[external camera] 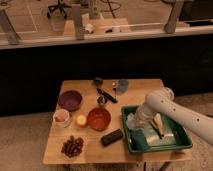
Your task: Wipe red bowl with towel
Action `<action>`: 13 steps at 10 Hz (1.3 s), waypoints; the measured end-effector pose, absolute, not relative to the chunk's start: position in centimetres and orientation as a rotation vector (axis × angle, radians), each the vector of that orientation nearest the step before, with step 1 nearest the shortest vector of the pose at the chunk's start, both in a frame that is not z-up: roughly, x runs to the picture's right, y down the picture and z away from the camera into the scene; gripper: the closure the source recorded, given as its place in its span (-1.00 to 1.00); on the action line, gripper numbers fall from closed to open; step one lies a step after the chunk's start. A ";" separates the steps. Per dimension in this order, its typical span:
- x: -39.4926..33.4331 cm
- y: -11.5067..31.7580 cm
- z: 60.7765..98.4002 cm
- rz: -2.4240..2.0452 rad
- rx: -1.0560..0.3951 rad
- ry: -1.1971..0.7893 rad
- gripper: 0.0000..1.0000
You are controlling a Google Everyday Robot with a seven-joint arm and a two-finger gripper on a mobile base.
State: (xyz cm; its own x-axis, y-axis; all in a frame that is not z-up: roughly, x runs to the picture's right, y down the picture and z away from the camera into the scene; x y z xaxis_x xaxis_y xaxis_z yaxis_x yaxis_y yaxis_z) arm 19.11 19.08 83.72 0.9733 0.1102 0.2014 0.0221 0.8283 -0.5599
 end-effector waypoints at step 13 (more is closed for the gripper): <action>18.6 20.2 85.2 0.041 -0.617 -0.193 1.00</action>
State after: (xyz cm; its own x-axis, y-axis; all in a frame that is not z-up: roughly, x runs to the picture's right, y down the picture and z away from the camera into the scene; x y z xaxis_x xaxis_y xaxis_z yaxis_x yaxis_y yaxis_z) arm 18.60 20.18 85.17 0.9812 0.0957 0.1676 0.0192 0.8156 -0.5782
